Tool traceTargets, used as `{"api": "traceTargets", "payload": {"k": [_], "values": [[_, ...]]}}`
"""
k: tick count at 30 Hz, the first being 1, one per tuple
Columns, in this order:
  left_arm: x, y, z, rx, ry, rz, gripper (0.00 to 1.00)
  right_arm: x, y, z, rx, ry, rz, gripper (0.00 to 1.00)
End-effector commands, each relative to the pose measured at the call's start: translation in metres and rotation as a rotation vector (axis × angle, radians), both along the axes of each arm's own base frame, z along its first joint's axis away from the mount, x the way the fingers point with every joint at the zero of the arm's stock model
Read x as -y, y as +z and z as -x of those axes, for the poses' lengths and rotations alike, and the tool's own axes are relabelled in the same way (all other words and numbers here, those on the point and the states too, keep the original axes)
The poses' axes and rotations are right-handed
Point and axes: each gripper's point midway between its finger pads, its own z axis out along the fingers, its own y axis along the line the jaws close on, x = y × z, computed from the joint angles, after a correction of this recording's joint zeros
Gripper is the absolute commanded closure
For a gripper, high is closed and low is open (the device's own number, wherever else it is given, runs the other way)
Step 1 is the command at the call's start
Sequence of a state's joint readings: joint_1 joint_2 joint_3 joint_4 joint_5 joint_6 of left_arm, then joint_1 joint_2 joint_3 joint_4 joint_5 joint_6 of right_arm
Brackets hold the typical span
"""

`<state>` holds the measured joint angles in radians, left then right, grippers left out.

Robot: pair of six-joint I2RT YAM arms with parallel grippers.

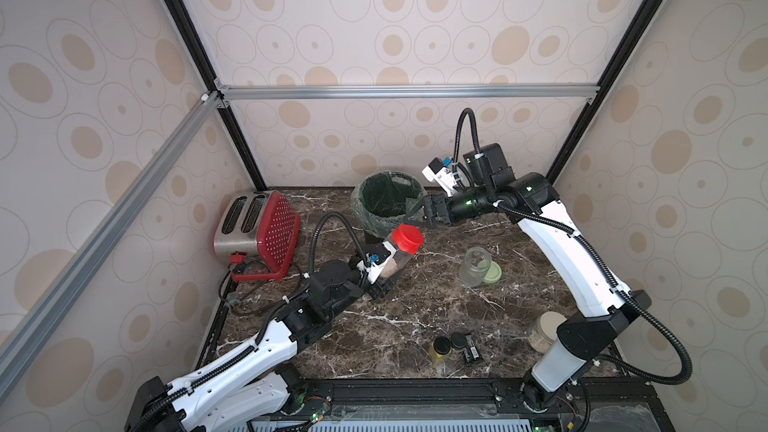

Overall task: Empty expired oatmeal from jars
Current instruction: Unscrew the lid from the jar.

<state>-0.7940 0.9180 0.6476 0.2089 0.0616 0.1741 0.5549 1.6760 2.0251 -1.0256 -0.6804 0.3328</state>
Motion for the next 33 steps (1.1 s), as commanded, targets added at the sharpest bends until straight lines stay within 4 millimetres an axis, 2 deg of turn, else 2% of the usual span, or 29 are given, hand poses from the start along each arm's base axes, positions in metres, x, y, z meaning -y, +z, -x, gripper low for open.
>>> {"api": "traceTargets", "payload": {"k": [1,10,13,15,22,28,33], "values": [[0.001,0.023,0.002,0.070,-0.012,0.028,0.55,-0.008,-0.005,0.010,-0.032,0.041,0.001,0.01],[0.000,0.020,0.002,0.065,-0.006,0.019,0.56,-0.014,-0.008,0.025,-0.026,0.083,0.018,0.00],[0.000,0.021,0.002,0.065,-0.007,0.022,0.56,-0.015,-0.013,0.028,-0.027,0.093,0.037,0.03],[0.000,0.021,0.002,0.064,-0.006,0.023,0.57,-0.015,-0.015,0.029,-0.028,0.096,0.042,0.14],[-0.001,0.022,0.002,0.066,-0.003,0.026,0.57,-0.021,-0.007,0.037,0.018,0.168,0.012,0.43],[0.000,0.024,0.005,0.059,-0.017,0.039,0.58,-0.028,0.003,0.054,0.259,0.451,-0.058,0.59],[0.001,0.025,0.006,0.057,-0.025,0.044,0.58,-0.032,0.010,0.065,0.464,0.679,-0.180,0.61]]}}
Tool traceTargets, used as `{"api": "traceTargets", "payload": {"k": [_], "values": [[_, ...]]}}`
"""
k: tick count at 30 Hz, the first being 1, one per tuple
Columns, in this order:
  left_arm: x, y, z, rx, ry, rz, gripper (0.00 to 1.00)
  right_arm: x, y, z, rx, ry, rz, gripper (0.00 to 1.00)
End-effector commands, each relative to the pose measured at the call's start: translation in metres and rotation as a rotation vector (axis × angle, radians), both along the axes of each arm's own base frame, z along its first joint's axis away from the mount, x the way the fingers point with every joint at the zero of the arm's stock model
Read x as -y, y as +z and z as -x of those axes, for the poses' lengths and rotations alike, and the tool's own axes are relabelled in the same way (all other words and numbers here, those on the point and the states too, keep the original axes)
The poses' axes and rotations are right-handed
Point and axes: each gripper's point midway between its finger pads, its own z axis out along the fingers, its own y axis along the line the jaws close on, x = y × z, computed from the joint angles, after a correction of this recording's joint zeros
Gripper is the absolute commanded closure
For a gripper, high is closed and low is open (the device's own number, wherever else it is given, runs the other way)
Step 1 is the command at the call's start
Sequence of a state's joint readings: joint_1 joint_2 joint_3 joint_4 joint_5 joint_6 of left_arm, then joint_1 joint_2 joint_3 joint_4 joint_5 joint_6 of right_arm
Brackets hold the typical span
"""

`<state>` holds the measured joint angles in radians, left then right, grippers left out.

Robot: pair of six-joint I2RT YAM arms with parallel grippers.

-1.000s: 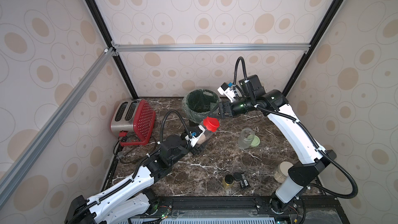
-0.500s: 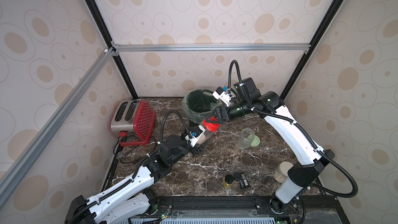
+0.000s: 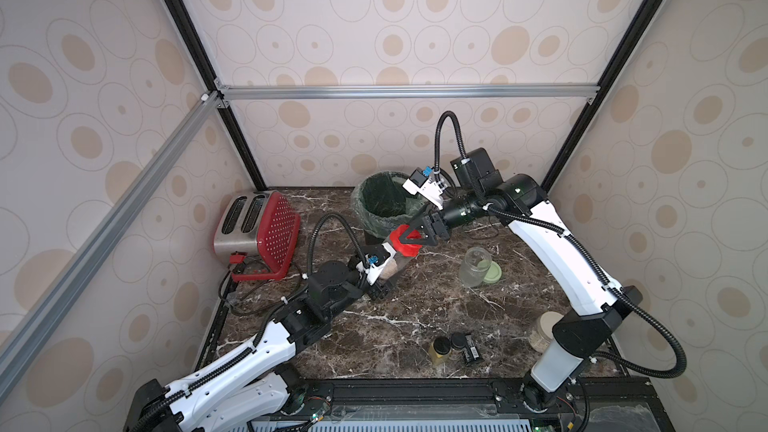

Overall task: Empty expired oatmeal from jars
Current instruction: Unscrew the lid from the jar.

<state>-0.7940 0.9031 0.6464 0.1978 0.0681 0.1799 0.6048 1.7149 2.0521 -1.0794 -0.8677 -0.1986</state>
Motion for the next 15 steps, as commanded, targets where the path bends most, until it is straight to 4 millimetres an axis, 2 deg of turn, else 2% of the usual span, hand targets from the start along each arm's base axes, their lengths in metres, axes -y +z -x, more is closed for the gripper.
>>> {"api": "traceTargets", "payload": {"k": [1,2,5,7,9,12,15], "values": [[0.002,0.023,0.003,0.051,-0.017,0.047,0.58,-0.006,0.008,0.025,0.137,0.273,-0.131,0.61],[0.001,0.024,0.004,0.053,-0.018,0.050,0.58,-0.007,0.008,0.023,0.149,0.288,-0.147,0.59],[-0.002,0.025,0.006,0.057,-0.013,0.054,0.59,-0.007,0.009,0.014,0.169,0.310,-0.165,0.46],[-0.003,0.025,0.006,0.060,-0.009,0.056,0.59,-0.006,0.009,0.010,0.163,0.314,-0.151,0.35],[-0.004,0.025,0.006,0.063,-0.004,0.056,0.59,-0.005,0.012,0.003,0.157,0.286,-0.114,0.18],[-0.005,0.025,0.005,0.070,0.003,0.058,0.59,-0.003,0.011,-0.017,0.070,0.123,-0.008,0.06],[-0.006,0.024,0.004,0.074,0.010,0.051,0.58,0.003,0.015,-0.038,-0.038,-0.104,0.065,0.02]]}}
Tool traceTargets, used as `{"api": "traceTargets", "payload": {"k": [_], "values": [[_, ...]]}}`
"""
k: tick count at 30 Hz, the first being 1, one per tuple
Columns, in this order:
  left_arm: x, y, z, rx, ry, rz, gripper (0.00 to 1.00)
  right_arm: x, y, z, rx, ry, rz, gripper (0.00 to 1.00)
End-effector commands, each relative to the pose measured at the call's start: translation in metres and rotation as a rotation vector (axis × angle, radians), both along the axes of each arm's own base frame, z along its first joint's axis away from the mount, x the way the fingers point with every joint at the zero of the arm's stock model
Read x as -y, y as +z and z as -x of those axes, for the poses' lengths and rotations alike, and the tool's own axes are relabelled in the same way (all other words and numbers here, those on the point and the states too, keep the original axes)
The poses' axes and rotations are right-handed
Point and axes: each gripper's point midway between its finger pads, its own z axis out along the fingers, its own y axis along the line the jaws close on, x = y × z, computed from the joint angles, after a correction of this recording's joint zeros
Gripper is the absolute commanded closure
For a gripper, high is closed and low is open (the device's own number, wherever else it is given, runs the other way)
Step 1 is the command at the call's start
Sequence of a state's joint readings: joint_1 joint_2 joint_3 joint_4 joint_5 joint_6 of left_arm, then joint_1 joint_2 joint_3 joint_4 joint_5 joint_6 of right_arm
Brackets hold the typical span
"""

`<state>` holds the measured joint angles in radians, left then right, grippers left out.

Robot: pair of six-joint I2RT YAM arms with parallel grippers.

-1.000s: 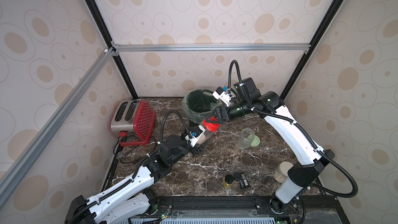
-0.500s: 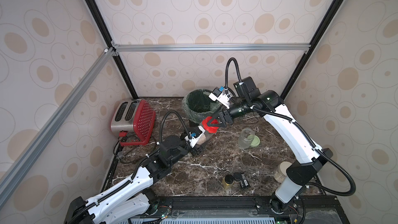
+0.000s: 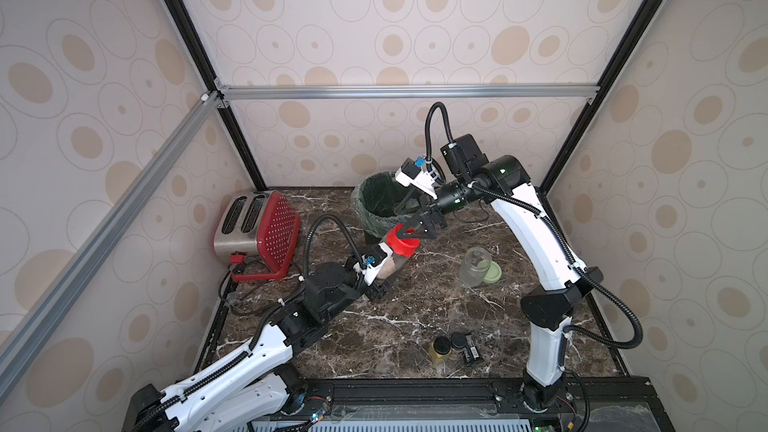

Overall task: Empty expired oatmeal from jars
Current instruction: Unscrew the lid from the jar.

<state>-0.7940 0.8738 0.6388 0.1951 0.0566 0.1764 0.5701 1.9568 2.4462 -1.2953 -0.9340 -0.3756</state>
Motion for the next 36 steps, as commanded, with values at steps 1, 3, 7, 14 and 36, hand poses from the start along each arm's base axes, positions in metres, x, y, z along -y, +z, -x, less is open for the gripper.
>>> {"api": "traceTargets", "payload": {"k": [1,3,7,14,36], "values": [[-0.001,0.018,0.000,0.063,0.004,0.033,0.58,0.014,0.003,-0.014,-0.157,-0.264,0.098,0.02],[-0.001,0.018,-0.001,0.068,0.008,0.031,0.58,0.019,0.005,-0.017,-0.245,-0.363,0.109,0.02],[0.002,0.014,-0.003,0.065,0.007,0.025,0.58,0.023,0.005,-0.017,-0.332,-0.470,0.101,0.01],[0.005,0.013,-0.004,0.064,0.000,0.020,0.59,0.014,0.008,0.005,-0.328,-0.470,0.123,0.00],[0.001,0.016,-0.003,0.070,0.012,0.014,0.59,0.012,-0.014,0.028,-0.284,-0.421,0.242,0.22]]}}
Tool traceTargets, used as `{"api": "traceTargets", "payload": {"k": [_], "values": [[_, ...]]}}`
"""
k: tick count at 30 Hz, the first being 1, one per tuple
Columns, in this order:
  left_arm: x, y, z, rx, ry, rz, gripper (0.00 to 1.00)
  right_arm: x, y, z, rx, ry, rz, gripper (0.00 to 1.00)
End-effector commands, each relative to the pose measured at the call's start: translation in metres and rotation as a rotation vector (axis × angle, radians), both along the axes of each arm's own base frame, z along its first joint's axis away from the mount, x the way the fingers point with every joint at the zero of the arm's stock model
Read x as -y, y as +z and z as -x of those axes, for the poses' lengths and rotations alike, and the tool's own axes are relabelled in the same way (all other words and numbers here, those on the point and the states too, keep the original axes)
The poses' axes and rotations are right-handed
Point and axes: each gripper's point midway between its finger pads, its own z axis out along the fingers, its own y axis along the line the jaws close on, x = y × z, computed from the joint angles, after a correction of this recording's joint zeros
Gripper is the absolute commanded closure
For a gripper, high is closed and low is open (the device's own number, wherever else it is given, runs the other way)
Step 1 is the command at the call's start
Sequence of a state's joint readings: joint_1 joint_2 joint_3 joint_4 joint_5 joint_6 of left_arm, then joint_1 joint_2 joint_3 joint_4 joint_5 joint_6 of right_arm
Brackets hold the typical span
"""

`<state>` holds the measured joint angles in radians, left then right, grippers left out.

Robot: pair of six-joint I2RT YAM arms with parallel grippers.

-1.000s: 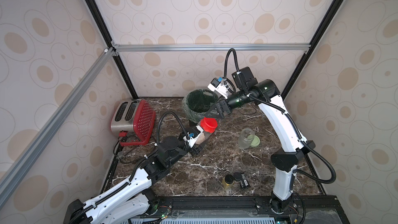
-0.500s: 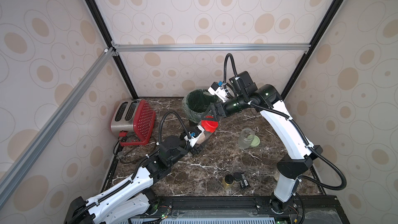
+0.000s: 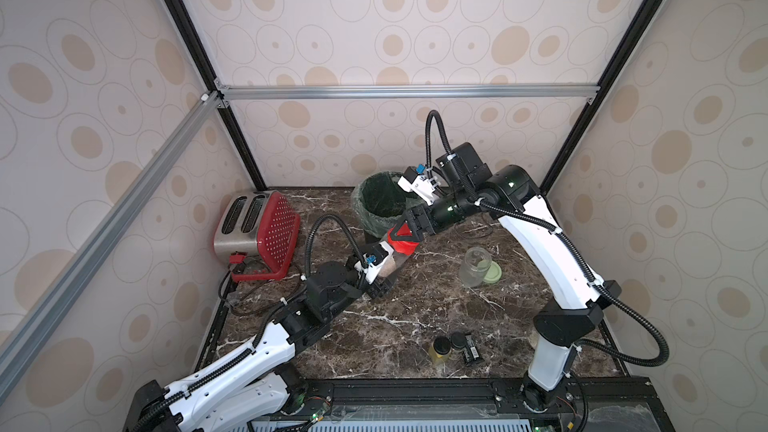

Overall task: Empty expired oatmeal from jars
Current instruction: Unscrew the lid from the jar.

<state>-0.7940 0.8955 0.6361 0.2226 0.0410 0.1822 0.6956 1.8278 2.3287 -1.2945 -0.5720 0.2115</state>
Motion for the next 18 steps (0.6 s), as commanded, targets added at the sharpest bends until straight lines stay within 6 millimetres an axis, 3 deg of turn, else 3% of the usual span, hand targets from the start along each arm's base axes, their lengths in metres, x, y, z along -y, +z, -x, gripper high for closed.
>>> {"api": "traceTargets", "payload": {"k": [1,4,9,15,18], "values": [[-0.001,0.018,0.002,0.061,-0.003,0.017,0.59,0.005,0.004,0.007,0.027,0.021,0.014,0.27],[-0.001,0.019,0.003,0.062,-0.005,0.018,0.59,0.001,0.007,0.010,0.070,0.087,-0.008,0.39],[0.000,0.021,0.005,0.059,-0.018,0.028,0.59,-0.008,0.021,0.035,0.310,0.429,-0.128,0.52],[0.000,0.021,0.009,0.056,-0.036,0.047,0.60,-0.009,0.019,0.052,0.564,0.707,-0.238,0.53],[0.000,0.021,0.011,0.052,-0.038,0.055,0.60,-0.008,0.016,0.050,0.612,0.763,-0.268,0.47]]}}
